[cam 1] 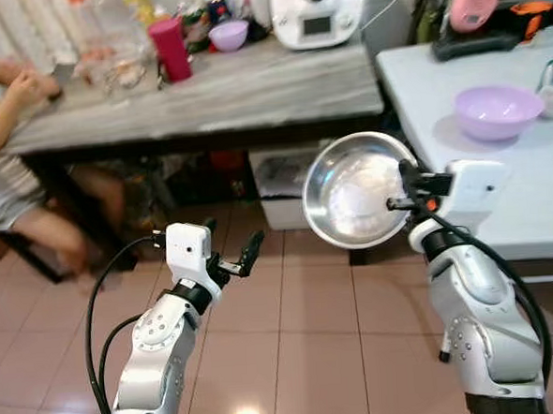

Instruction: Setting the table

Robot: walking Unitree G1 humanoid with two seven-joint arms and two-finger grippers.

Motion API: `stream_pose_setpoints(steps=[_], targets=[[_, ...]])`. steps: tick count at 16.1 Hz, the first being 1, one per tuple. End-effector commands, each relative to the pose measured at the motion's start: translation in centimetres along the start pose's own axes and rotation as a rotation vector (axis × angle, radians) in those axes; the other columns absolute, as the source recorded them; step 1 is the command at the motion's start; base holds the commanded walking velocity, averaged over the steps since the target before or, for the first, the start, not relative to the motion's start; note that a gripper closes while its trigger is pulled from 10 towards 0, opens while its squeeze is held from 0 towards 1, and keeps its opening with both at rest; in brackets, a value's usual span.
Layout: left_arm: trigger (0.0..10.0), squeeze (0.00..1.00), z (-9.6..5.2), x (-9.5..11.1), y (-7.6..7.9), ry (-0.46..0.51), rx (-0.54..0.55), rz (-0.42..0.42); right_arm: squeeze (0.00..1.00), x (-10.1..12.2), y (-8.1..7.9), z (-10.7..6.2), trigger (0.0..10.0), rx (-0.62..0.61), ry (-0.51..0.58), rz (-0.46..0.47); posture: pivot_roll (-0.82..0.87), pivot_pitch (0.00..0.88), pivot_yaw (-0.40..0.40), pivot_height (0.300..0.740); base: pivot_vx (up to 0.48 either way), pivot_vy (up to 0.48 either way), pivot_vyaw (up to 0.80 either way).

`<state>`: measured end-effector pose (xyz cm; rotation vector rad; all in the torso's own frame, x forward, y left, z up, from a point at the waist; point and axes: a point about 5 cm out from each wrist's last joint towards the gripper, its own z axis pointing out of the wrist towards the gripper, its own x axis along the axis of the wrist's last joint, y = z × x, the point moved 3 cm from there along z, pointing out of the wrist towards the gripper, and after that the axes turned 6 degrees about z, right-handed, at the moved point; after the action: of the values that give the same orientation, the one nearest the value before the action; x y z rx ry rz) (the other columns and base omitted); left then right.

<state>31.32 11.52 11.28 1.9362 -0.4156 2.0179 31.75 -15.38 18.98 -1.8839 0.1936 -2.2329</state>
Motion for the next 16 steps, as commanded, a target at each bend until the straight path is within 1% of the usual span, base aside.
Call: stream_pose_setpoints(steps=[1, 2, 7, 13, 16], targets=[[10.0, 0.00, -0.4, 0.3, -1.2, 0.001, 0.026, 0.029, 0.00, 0.4, -1.4, 0.1, 10.0, 0.043, 0.019, 0.015, -0.20, 0.027, 0.114, 0.740, 0.364, 0.000, 0.00], [10.0, 0.00, -0.4, 0.3, -1.2, 0.001, 0.026, 0.029, 0.00, 0.4, -1.4, 0.1, 10.0, 0.043, 0.019, 0.015, -0.20, 0.025, 0.115, 0.740, 0.364, 0.000, 0.00], [10.0, 0.00, -0.3, 0.4, -1.5, 0.007, 0.042, 0.040, 0.00, 0.3, -1.3, 0.0, 10.0, 0.046, 0.019, 0.013, -0.20, 0.023, 0.113, 0.740, 0.460, 0.000, 0.56], [10.0, 0.00, -0.3, 0.3, -1.5, 0.005, 0.045, 0.036, 0.00, -0.5, -1.2, -0.9, 10.0, 0.051, -0.008, 0.005, -0.20, 0.028, 0.113, 0.740, 0.480, 0.000, 0.53], [10.0, 0.00, -0.1, 0.3, -1.4, 0.006, 0.039, 0.032, 0.00, -0.5, -1.2, -1.1, 10.0, 0.046, -0.011, 0.005, -0.21, 0.028, 0.116, 0.740, 0.480, 0.000, 0.53]])
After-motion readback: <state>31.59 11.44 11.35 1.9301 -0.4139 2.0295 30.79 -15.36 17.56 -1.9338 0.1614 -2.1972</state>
